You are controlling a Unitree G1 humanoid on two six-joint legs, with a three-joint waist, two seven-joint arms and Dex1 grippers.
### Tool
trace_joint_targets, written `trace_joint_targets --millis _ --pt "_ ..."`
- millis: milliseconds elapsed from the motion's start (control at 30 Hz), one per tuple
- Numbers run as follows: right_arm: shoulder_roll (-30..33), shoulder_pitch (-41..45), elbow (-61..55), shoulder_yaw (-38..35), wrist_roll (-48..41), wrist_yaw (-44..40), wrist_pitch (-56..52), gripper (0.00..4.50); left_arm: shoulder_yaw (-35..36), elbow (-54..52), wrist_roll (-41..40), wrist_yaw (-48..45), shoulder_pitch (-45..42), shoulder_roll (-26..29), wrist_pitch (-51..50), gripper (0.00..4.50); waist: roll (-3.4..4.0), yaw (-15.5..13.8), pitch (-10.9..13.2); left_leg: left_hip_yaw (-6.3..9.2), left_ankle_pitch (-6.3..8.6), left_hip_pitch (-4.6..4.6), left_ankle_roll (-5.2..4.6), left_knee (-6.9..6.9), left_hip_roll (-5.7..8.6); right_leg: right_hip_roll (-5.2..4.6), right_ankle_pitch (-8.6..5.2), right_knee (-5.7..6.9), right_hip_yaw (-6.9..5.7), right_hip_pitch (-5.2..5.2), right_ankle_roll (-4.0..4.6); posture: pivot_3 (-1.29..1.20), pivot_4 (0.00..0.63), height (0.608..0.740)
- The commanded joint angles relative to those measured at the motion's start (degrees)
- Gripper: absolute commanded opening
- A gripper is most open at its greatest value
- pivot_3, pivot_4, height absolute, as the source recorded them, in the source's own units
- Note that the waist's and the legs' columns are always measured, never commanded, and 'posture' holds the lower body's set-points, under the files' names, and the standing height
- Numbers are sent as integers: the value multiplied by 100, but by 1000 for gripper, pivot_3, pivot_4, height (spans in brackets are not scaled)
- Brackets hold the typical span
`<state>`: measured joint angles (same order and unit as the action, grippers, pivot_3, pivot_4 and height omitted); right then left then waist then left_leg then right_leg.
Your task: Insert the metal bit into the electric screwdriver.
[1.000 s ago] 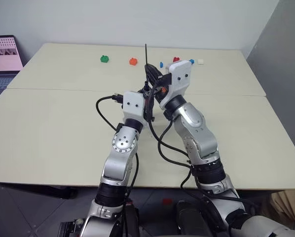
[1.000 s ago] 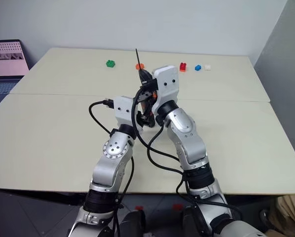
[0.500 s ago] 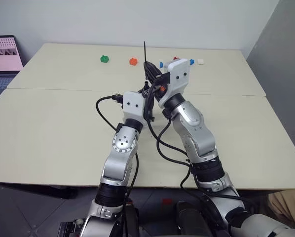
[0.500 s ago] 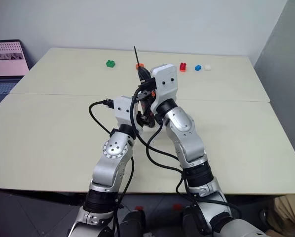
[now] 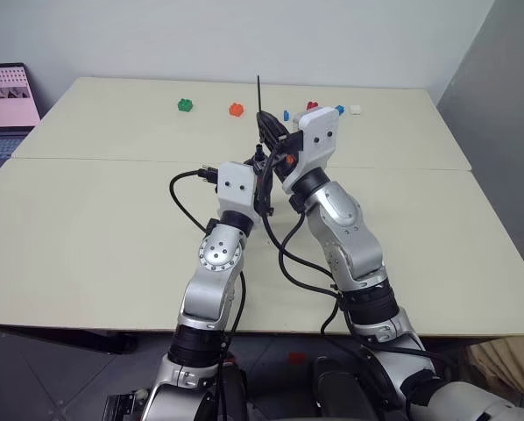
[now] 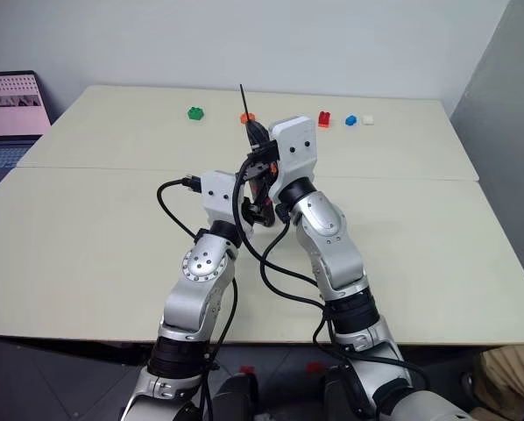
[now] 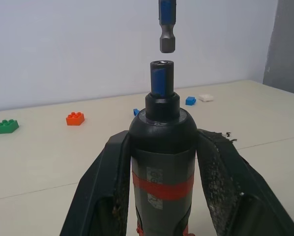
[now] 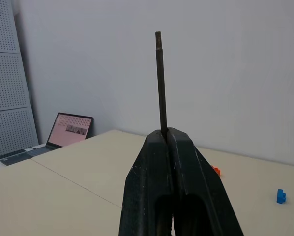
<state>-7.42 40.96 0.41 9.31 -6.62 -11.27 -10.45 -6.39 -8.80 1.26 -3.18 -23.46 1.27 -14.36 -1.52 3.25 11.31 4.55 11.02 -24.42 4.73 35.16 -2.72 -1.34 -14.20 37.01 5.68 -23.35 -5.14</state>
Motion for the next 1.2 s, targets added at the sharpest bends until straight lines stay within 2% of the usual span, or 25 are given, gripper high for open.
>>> trace_joint_targets --millis 33,467,1200 --pt "-69 -37 -142 133 9 -77 31 0 -19 -159 57 -14 -37 2 60 1634 0 0 0 0 0 0 0 0 0 0 0 0 0 0 0 0 150 740" --pt "-63 -122 -160 181 -17 -191 -141 0 -34 -181 46 -41 2 7 59 1633 0 1 -3 0 -1 7 1 0 0 0 0 3 0 4 0 0 150 740" --pt "205 355 -306 -222 -425 -549 -442 0 -10 -173 54 -33 -24 43 48 1633 0 1 -3 0 -3 8 5 0 0 0 1 4 0 6 0 0 150 740"
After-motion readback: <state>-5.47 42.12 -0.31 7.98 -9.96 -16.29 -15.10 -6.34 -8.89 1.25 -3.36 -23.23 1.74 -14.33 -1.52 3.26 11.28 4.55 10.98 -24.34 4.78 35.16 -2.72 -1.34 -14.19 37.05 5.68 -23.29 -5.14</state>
